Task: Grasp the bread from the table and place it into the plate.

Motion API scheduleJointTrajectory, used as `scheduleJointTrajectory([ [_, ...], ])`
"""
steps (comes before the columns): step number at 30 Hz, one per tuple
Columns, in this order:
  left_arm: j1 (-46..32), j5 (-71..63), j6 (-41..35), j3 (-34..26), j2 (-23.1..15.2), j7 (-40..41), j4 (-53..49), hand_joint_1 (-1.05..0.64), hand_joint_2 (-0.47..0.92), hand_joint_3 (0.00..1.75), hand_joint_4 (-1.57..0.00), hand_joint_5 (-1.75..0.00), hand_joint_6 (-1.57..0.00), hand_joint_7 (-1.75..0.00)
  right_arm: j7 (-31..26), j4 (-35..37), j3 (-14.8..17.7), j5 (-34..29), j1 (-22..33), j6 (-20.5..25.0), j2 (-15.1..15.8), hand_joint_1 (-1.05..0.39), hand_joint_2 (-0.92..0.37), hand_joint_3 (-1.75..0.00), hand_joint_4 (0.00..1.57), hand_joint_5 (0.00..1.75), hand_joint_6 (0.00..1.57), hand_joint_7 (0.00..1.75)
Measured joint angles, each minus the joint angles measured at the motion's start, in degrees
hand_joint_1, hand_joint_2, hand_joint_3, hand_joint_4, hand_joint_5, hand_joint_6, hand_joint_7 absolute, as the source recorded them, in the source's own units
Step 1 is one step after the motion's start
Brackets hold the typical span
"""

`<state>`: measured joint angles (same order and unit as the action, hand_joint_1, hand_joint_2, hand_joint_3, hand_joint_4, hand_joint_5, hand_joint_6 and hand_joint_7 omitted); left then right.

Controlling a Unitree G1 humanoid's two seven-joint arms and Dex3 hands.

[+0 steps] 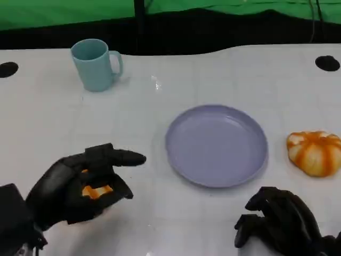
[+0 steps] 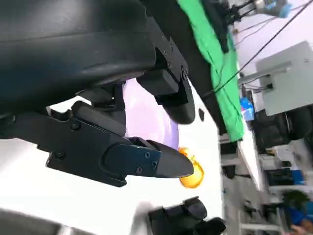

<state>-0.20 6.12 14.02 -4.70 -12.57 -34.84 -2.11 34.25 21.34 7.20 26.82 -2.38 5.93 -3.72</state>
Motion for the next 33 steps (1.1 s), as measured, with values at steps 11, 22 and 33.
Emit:
scheduleJointTrajectory([
  [11, -1.9, -28.2, -5.9, 1.1, -15.3, 6.3, 17.6, -0.76, 0.92, 0.09, -0.37, -0.15, -0.24, 0.00, -0.2, -1.5, 0.0, 0.0, 0.4, 0.4, 0.0, -1.04, -0.72, 0.00, 1.57, 0.74, 1.57, 0.36],
  [22, -0.4, -50.6, -15.6, 8.4, -21.0, 4.5, 23.4, -0.70, 0.88, 0.00, -0.32, -0.04, -0.25, -0.01, -0.4, -2.3, -0.2, 0.0, 0.9, 0.4, 0.0, -1.04, -0.75, -0.01, 1.57, 0.75, 1.57, 0.37],
  [33, 8.2, -55.7, -18.2, 17.6, -20.9, 2.2, 10.8, -0.72, 0.86, 0.00, -0.32, -0.02, -0.18, 0.00, -0.4, -2.8, -0.2, -0.1, 1.5, 0.4, 0.0, -1.03, -0.74, 0.00, 1.55, 0.77, 1.57, 0.36],
])
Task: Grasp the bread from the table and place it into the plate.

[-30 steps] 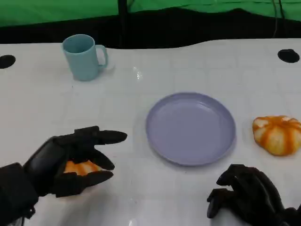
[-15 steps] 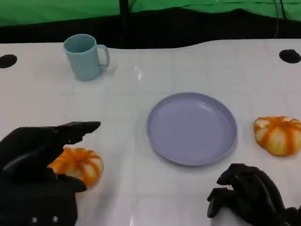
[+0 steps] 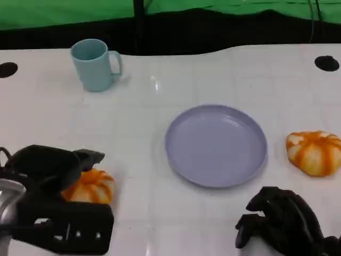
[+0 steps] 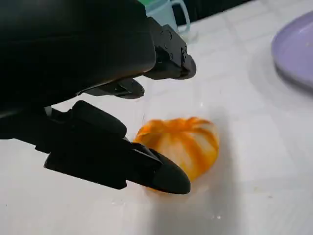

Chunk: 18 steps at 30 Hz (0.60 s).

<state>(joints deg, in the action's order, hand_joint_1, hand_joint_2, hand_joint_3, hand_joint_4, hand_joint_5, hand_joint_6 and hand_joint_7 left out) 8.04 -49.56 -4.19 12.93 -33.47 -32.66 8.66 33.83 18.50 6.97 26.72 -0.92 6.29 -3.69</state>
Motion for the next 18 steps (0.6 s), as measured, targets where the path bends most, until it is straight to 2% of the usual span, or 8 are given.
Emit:
scheduleJointTrajectory([
  [8, 5.5, -3.1, -0.9, 5.9, 1.7, 2.9, -11.3, -0.68, 0.84, 0.00, -0.35, -0.03, -0.22, -0.01, -0.2, -0.2, 0.0, 0.0, 0.2, 0.2, -0.1, -1.04, -0.73, 0.00, 1.56, 0.76, 1.57, 0.36],
  [13, 8.9, -4.2, -0.7, 9.2, 3.2, 6.0, -19.4, -0.64, 0.82, 0.00, -0.45, -0.07, -0.25, -0.02, -0.2, -0.4, 0.0, 0.1, 0.4, 0.4, -0.2, -1.03, -0.72, 0.00, 1.56, 0.76, 1.57, 0.36],
  [18, 11.7, -4.2, 0.0, 11.8, 4.4, 10.0, -26.7, -0.54, 0.82, 0.01, -0.64, -0.15, -0.32, -0.03, -0.2, -0.6, 0.0, 0.1, 0.5, 0.6, -0.2, -1.03, -0.73, 0.00, 1.56, 0.75, 1.57, 0.36],
])
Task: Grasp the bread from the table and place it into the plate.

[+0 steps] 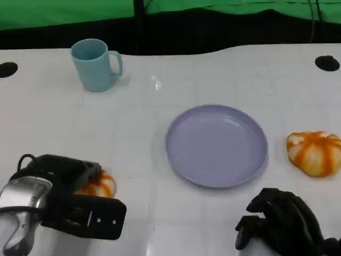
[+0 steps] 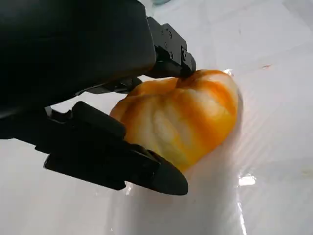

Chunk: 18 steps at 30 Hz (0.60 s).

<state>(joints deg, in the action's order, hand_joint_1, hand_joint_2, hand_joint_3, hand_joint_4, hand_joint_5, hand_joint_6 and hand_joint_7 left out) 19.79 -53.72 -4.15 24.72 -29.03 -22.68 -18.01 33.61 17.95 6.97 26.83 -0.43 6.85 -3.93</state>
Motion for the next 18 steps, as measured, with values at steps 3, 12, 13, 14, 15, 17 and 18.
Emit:
scheduleJointTrajectory([
  [3, 1.3, 0.6, 1.0, 0.7, 0.7, 2.7, -3.7, -0.48, 0.87, 0.00, -0.56, -0.78, -0.40, -0.01, 0.0, 0.0, 0.0, 0.0, 0.0, 0.0, 0.0, -1.03, -0.73, 0.00, 1.56, 0.75, 1.57, 0.36],
  [12, 6.7, 3.2, 6.0, 2.3, 2.3, 14.3, -17.0, -0.33, 0.92, 0.34, -0.62, -1.61, -0.77, -0.93, 0.0, -0.2, 0.0, 0.0, 0.1, 0.0, 0.0, -1.03, -0.73, 0.00, 1.56, 0.76, 1.57, 0.36],
  [13, 6.8, 3.9, 7.3, 2.3, 2.4, 17.2, -18.5, -0.32, 0.92, 0.35, -0.61, -1.68, -0.71, -1.11, 0.0, -0.1, 0.0, 0.0, 0.1, 0.0, 0.0, -1.03, -0.73, 0.00, 1.56, 0.76, 1.57, 0.36],
  [14, 6.8, 4.6, 8.6, 2.2, 2.5, 19.5, -19.8, -0.31, 0.92, 0.36, -0.61, -1.72, -0.67, -1.23, 0.0, -0.1, 0.0, 0.0, 0.1, 0.0, 0.0, -1.03, -0.73, 0.00, 1.56, 0.76, 1.57, 0.36],
  [15, 6.8, 5.0, 9.7, 2.3, 2.5, 21.6, -20.8, -0.31, 0.92, 0.36, -0.61, -1.73, -0.65, -1.27, 0.0, -0.1, 0.0, 0.0, 0.1, 0.0, 0.0, -1.03, -0.73, 0.00, 1.56, 0.76, 1.57, 0.36],
  [17, 7.1, 5.5, 11.1, 2.5, 2.6, 23.5, -22.2, -0.31, 0.92, 0.36, -0.60, -1.74, -0.64, -1.30, 0.0, -0.1, -0.1, 0.0, 0.1, 0.0, -0.1, -1.03, -0.73, 0.00, 1.56, 0.76, 1.57, 0.36],
  [18, 7.3, 5.9, 11.4, 2.6, 2.6, 24.0, -22.8, -0.31, 0.92, 0.36, -0.60, -1.74, -0.64, -1.31, 0.0, -0.1, -0.1, 0.0, 0.1, 0.0, -0.1, -1.03, -0.73, 0.00, 1.56, 0.77, 1.57, 0.36],
])
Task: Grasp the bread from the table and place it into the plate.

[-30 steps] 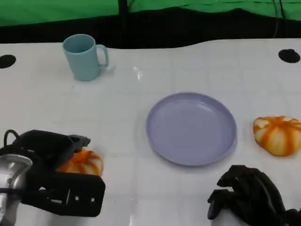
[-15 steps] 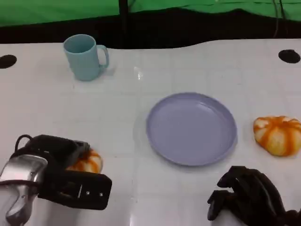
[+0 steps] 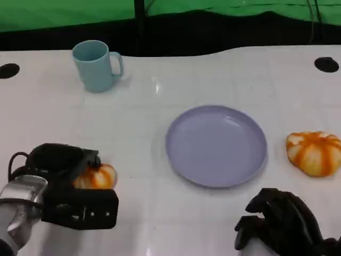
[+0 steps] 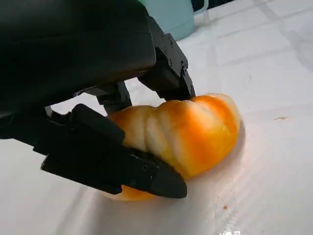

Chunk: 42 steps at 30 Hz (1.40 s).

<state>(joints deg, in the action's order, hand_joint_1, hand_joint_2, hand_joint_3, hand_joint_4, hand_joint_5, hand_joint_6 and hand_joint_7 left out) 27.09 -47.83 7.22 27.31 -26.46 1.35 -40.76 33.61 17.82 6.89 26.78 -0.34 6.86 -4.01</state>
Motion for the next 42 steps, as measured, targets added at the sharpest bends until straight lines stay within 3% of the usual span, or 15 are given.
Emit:
scheduleJointTrajectory([
  [8, 1.0, 1.3, 0.6, 1.1, 0.0, 1.4, -2.1, -0.31, 0.92, 0.36, -0.60, -1.75, -0.63, -1.32, 0.0, 0.0, 0.0, 0.0, 0.0, 0.0, 0.0, -1.03, -0.73, 0.00, 1.56, 0.77, 1.57, 0.36],
  [11, 1.0, 1.5, 0.7, 1.1, 0.0, 2.5, -2.1, -0.30, 0.92, 0.52, -0.64, -1.75, -0.47, -1.66, 0.0, 0.0, 0.0, 0.0, 0.0, 0.0, 0.0, -1.03, -0.73, 0.00, 1.56, 0.77, 1.57, 0.36],
  [12, 0.5, 1.6, 1.0, 0.9, 0.0, 4.0, -2.0, -0.29, 0.92, 0.43, -0.66, -1.75, -0.50, -1.59, 0.0, 0.0, 0.0, 0.0, 0.0, 0.0, 0.0, -1.03, -0.73, 0.00, 1.56, 0.77, 1.57, 0.36],
  [15, -2.4, 2.5, 4.3, -1.0, -0.1, 11.9, 1.1, -0.28, 0.92, 0.32, -0.66, -1.75, -0.43, -1.73, 0.0, 0.0, 0.1, 0.0, 0.0, 0.0, 0.0, -1.04, -0.73, 0.00, 1.56, 0.77, 1.57, 0.36],
  [23, -2.7, 4.5, 7.8, -3.4, 0.7, 15.7, 5.0, -0.27, 0.90, 0.30, -0.69, -1.75, -0.46, -1.75, 0.0, 0.0, 0.1, 0.0, 0.0, 0.0, 0.0, -1.04, -0.72, 0.00, 1.56, 0.76, 1.57, 0.36],
  [26, -2.0, 7.8, 8.7, -4.9, 2.3, 14.9, 5.9, -0.28, 0.88, 0.30, -0.72, -1.75, -0.60, -1.55, 0.0, 0.0, 0.0, 0.0, 0.0, 0.0, 0.0, -1.04, -0.73, 0.00, 1.55, 0.76, 1.57, 0.36],
  [33, -0.4, 8.1, 8.8, -5.2, 3.5, 14.8, 6.8, -0.27, 0.86, 0.40, -0.69, -1.75, -0.48, -1.74, 0.0, 0.1, 0.0, 0.0, -0.1, 0.0, 0.0, -1.04, -0.73, 0.00, 1.56, 0.76, 1.57, 0.36],
  [38, 2.2, 8.1, 8.7, -5.1, 4.8, 14.5, 6.9, -0.26, 0.84, 0.37, -0.74, -1.75, -0.64, -1.45, 0.0, 0.6, 0.0, 0.0, -0.2, 0.0, 0.0, -1.04, -0.73, 0.00, 1.55, 0.76, 1.57, 0.36],
  [39, 2.7, 8.0, 8.7, -5.1, 5.3, 14.5, 6.9, -0.26, 0.85, 0.39, -0.75, -1.75, -0.70, -1.21, 0.0, 0.6, 0.0, 0.0, -0.2, 0.0, 0.0, -1.04, -0.73, 0.00, 1.55, 0.76, 1.57, 0.36],
  [40, 3.3, 8.0, 8.7, -5.1, 5.8, 14.5, 6.8, -0.26, 0.84, 0.43, -0.75, -1.74, -0.85, -0.83, 0.0, 0.6, 0.1, 0.0, -0.2, 0.0, 0.0, -1.04, -0.73, 0.00, 1.55, 0.76, 1.57, 0.37],
  [41, 3.9, 8.0, 8.7, -5.0, 6.4, 14.5, 6.5, -0.26, 0.83, 0.47, -0.75, -1.73, -0.96, -0.60, 0.0, 0.6, 0.1, 0.0, -0.2, 0.0, 0.0, -1.04, -0.73, 0.00, 1.56, 0.77, 1.57, 0.37],
  [42, 4.8, 8.0, 8.7, -4.8, 7.1, 14.4, 6.1, -0.26, 0.78, 0.53, -0.75, -1.74, -0.90, -0.80, 0.0, 0.7, 0.1, 0.0, -0.2, 0.0, 0.0, -1.04, -0.73, 0.00, 1.56, 0.77, 1.57, 0.37],
])
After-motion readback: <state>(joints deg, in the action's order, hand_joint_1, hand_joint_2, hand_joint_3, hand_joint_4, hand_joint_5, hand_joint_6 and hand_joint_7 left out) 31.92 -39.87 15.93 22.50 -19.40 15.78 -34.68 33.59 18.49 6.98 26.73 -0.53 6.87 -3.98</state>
